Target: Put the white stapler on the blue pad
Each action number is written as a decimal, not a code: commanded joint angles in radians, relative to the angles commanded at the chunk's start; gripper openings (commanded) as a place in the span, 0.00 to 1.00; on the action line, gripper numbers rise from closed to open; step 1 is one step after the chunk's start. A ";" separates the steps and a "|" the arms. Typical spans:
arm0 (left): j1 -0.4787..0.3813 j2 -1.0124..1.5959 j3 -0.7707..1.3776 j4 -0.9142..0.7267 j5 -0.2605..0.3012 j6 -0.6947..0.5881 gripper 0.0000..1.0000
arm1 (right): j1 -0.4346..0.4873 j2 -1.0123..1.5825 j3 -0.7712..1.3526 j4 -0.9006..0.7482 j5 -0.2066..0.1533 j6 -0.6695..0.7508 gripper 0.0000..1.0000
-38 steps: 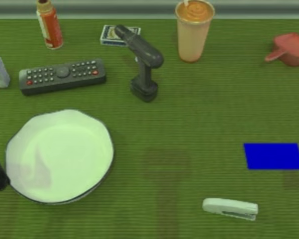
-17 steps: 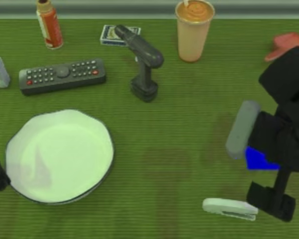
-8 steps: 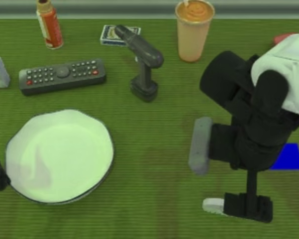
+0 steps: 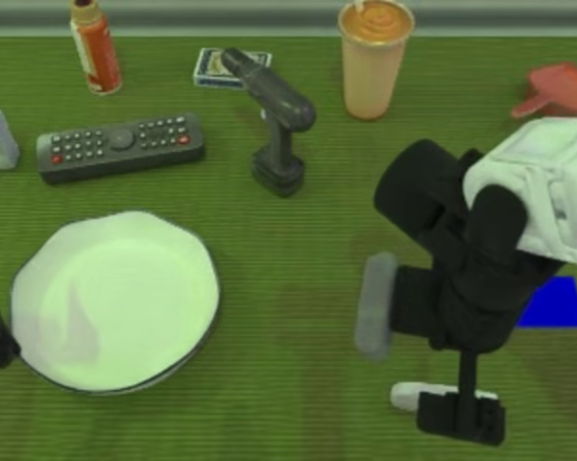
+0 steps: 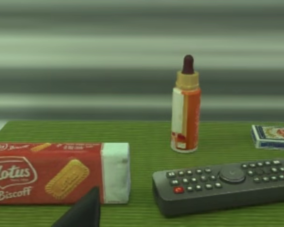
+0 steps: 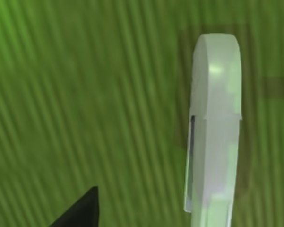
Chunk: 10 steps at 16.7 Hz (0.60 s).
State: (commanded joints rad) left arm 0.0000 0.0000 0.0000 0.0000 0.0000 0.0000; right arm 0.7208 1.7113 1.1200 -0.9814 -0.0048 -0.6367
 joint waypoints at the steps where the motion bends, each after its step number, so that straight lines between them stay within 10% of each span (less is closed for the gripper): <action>1: 0.000 0.000 0.000 0.000 0.000 0.000 1.00 | 0.001 0.019 -0.031 0.053 0.000 0.001 1.00; 10: 0.000 0.000 0.000 0.000 0.000 0.000 1.00 | 0.004 0.089 -0.148 0.236 0.000 0.005 1.00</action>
State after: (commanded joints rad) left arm 0.0000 0.0000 0.0000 0.0000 0.0000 0.0000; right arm 0.7250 1.8006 0.9717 -0.7456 -0.0046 -0.6315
